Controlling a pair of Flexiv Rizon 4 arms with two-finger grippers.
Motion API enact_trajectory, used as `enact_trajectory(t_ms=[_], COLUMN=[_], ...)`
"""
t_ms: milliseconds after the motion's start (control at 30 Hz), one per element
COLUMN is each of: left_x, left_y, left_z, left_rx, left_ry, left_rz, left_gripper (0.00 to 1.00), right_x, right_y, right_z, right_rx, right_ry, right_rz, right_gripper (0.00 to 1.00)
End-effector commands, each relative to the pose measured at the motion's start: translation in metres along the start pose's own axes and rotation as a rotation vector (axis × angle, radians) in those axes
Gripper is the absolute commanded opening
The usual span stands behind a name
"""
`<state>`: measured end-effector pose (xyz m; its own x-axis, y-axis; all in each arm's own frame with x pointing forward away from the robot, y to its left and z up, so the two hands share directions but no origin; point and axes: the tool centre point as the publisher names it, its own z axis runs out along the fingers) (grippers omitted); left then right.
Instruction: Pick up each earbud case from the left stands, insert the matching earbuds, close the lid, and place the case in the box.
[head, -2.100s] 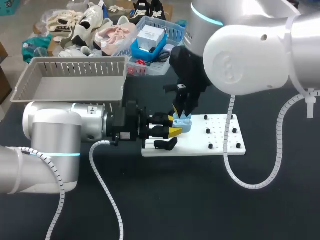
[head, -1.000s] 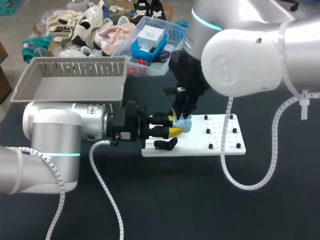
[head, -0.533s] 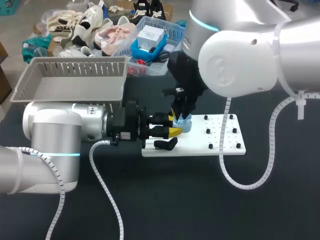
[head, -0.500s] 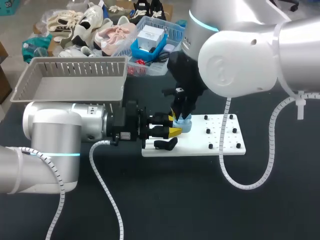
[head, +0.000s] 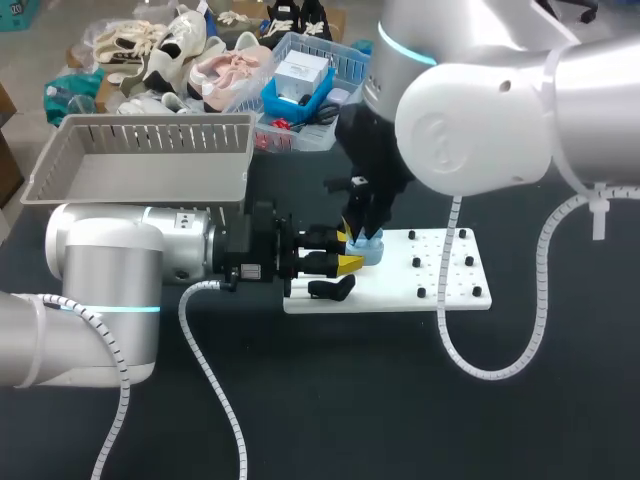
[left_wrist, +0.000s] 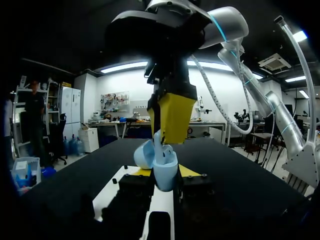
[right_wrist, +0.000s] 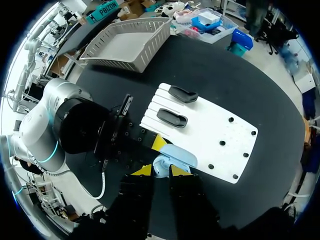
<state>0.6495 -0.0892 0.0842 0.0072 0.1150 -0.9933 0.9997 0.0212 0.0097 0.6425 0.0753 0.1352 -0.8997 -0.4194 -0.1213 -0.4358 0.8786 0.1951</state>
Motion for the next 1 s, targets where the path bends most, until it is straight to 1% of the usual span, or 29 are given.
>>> enact_trajectory(t_ms=[33, 433, 733, 767, 800, 833, 867, 1000], left_x=[-0.0002, -0.0002, -0.0002, -0.0002, -0.0002, -0.0002, -0.0002, -0.0002], left_y=[-0.0014, -0.0014, -0.0014, -0.0014, -0.0014, -0.0014, -0.0014, -0.0014], left_z=[0.0006, 0.0006, 0.0006, 0.0006, 0.0006, 0.0006, 0.0006, 0.0006], left_rx=[-0.007, -0.007, -0.007, -0.007, -0.007, -0.007, -0.007, -0.007], left_ry=[0.001, 0.001, 0.001, 0.001, 0.001, 0.001, 0.001, 0.001], left_rz=[0.001, 0.001, 0.001, 0.001, 0.001, 0.001, 0.001, 0.001], left_gripper=[0.0, 0.0, 0.0, 0.0, 0.0, 0.0, 0.0, 0.0], right_x=[0.0007, 0.0016, 0.0008, 0.0007, 0.0007, 0.0006, 0.0005, 0.0002], right_y=[0.0018, 0.0028, 0.0035, 0.0035, 0.0035, 0.0037, 0.004, 0.0053], right_z=[0.0025, 0.0056, 0.0085, 0.0087, 0.0087, 0.0089, 0.0089, 0.0074], right_rx=[0.004, 0.003, 0.015, 0.016, 0.017, 0.017, 0.017, 0.019], right_ry=[-0.005, 0.0, 0.021, 0.022, 0.024, 0.026, 0.027, 0.027], right_rz=[0.003, 0.0, -0.006, -0.005, -0.005, -0.006, -0.007, -0.01], right_gripper=[0.0, 0.0, 0.0, 0.05, 0.15, 0.22, 0.25, 0.27])
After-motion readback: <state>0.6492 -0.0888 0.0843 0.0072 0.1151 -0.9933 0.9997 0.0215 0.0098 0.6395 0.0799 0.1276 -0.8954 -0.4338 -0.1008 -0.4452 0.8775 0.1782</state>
